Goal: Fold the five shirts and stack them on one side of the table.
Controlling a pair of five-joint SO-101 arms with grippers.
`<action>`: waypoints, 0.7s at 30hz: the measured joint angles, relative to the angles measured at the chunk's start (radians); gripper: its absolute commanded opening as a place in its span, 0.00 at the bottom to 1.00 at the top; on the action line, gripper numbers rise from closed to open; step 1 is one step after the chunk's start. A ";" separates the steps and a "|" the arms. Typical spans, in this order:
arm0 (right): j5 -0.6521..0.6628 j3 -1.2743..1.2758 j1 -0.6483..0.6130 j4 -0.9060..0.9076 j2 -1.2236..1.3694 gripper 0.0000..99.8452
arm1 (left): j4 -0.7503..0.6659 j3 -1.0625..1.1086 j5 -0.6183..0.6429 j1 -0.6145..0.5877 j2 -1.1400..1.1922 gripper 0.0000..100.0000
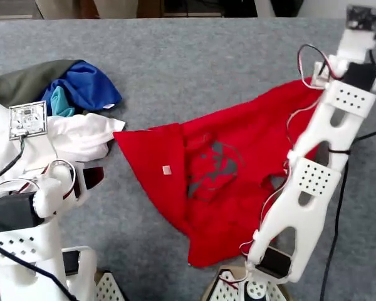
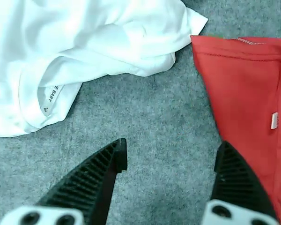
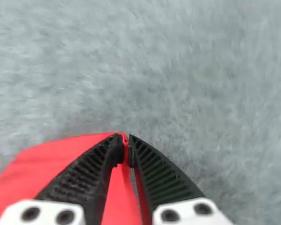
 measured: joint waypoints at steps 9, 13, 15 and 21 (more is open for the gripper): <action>-0.063 0.003 0.018 -0.087 0.259 0.00 | -0.091 -0.084 0.147 0.230 0.175 0.27; -0.063 -0.002 0.018 -0.104 0.250 0.00 | -0.163 -0.239 0.292 0.417 0.446 0.27; -0.063 0.002 0.018 -0.117 0.255 0.00 | -0.173 -0.328 0.313 0.491 0.618 0.27; -0.017 0.000 0.018 -0.152 0.253 0.00 | -0.098 -0.646 0.338 0.543 1.099 0.27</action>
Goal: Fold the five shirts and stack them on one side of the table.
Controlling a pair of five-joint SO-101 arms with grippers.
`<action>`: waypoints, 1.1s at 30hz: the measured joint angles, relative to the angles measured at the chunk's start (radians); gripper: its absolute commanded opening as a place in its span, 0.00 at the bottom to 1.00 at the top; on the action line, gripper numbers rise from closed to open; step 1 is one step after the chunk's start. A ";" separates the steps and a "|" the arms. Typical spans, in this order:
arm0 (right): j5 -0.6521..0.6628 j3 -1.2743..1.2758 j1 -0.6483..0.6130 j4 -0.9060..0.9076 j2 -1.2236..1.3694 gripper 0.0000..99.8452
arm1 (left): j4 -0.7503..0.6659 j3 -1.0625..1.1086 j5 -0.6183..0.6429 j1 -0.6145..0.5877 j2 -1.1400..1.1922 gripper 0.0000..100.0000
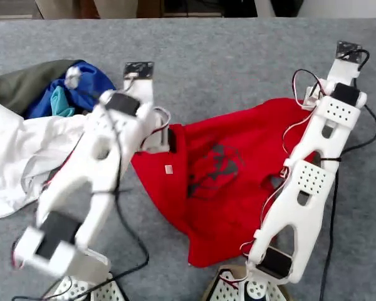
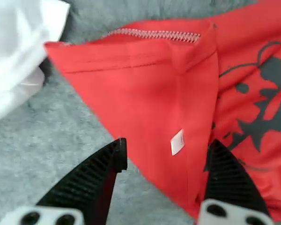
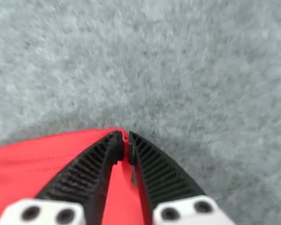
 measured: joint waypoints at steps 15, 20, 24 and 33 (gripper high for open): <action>0.014 0.000 -0.028 -0.003 0.000 0.00 | 0.250 -0.680 0.183 0.046 0.612 0.02; 0.014 0.000 -0.026 -0.011 0.000 0.00 | 0.290 -0.783 0.115 0.046 0.635 0.02; 0.054 0.000 -0.026 -0.025 0.000 0.00 | 0.292 -0.767 0.060 0.046 0.565 0.02; 0.087 0.000 -0.031 -0.029 0.000 0.00 | 0.276 -0.440 -0.023 0.052 0.290 0.15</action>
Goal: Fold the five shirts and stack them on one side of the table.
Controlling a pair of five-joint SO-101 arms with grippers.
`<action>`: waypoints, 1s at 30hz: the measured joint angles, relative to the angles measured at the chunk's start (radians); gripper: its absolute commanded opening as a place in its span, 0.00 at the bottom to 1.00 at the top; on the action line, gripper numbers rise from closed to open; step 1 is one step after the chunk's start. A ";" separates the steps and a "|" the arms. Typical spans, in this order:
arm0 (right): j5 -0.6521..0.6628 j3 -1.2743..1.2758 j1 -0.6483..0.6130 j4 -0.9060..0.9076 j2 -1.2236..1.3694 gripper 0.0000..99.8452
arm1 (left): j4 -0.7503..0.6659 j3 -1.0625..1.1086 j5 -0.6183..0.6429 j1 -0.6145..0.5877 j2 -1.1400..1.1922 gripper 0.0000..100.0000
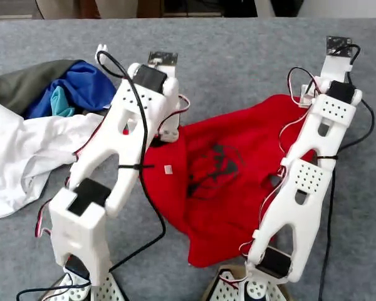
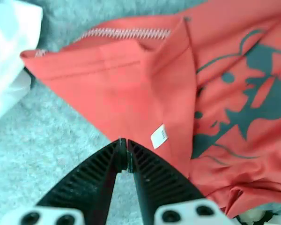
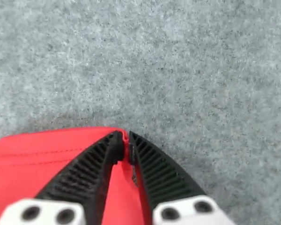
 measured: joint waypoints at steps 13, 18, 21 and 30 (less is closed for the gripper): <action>0.000 0.000 -0.005 0.000 0.000 0.00 | -0.259 0.044 0.207 0.009 0.126 0.16; 0.000 0.000 -0.005 0.000 0.000 0.00 | -0.273 0.040 0.143 -0.018 0.245 0.03; 0.000 0.000 -0.005 0.000 0.000 0.00 | -0.187 -0.006 0.089 -0.020 0.249 0.02; 0.000 0.000 -0.005 0.000 0.000 0.00 | 0.012 -0.028 -0.040 -0.032 0.069 0.02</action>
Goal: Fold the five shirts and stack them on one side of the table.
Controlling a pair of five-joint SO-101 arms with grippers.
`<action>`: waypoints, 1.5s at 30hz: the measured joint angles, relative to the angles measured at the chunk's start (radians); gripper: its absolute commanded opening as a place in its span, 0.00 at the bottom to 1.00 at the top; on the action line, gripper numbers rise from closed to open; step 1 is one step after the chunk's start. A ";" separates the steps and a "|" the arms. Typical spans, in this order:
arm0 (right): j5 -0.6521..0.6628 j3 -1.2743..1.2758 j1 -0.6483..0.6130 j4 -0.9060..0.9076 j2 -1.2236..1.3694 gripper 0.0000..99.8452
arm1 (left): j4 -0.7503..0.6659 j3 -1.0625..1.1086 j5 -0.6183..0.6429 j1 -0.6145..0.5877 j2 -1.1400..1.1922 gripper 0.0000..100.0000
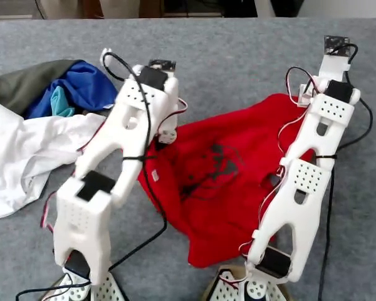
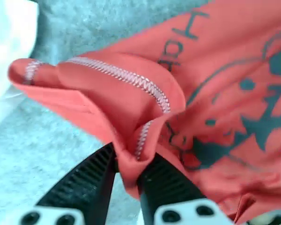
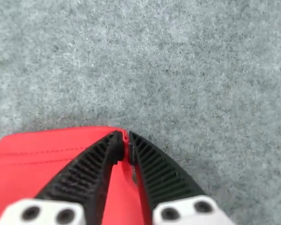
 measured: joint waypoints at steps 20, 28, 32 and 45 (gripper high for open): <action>0.029 0.000 0.009 -0.034 0.000 0.00 | -0.025 0.968 -0.545 -0.265 -0.519 0.21; 0.029 0.000 0.092 -0.087 0.000 0.00 | -0.025 0.899 -0.423 -0.241 -0.525 0.26; 0.029 0.000 0.100 -0.100 0.000 0.00 | -0.023 0.795 -0.417 -0.241 -0.525 0.26; 0.029 0.000 0.124 -0.129 0.000 0.00 | -0.021 0.528 -0.589 -0.178 -0.517 0.26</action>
